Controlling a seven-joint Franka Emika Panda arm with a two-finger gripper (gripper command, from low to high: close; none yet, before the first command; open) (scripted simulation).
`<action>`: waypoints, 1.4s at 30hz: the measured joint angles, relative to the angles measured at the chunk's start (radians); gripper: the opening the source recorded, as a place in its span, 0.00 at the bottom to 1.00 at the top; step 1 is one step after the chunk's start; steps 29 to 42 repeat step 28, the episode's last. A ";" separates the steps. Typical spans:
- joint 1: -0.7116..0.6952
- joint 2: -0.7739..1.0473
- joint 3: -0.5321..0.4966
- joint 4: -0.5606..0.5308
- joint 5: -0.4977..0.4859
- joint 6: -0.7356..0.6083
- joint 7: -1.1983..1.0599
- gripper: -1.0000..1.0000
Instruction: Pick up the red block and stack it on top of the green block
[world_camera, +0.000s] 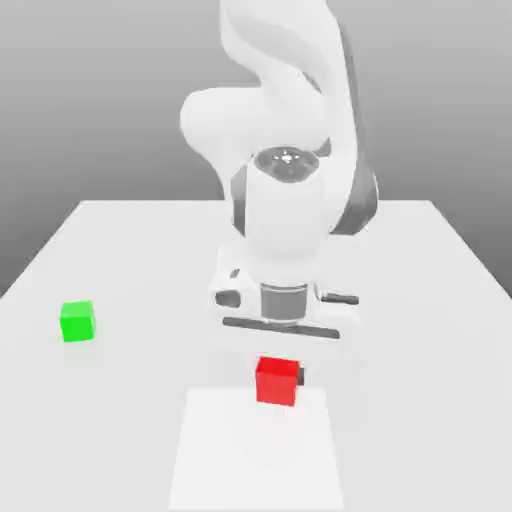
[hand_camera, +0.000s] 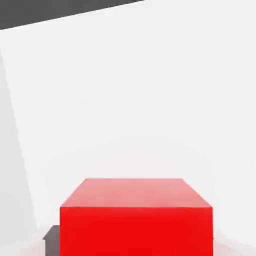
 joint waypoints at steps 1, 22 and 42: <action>-0.045 -0.014 -0.023 -0.004 -0.013 -0.010 0.007 0.00; -0.666 -0.070 -0.504 -0.056 -0.121 -0.006 0.041 0.00; -0.651 0.070 -0.466 -0.052 0.072 0.119 -0.092 1.00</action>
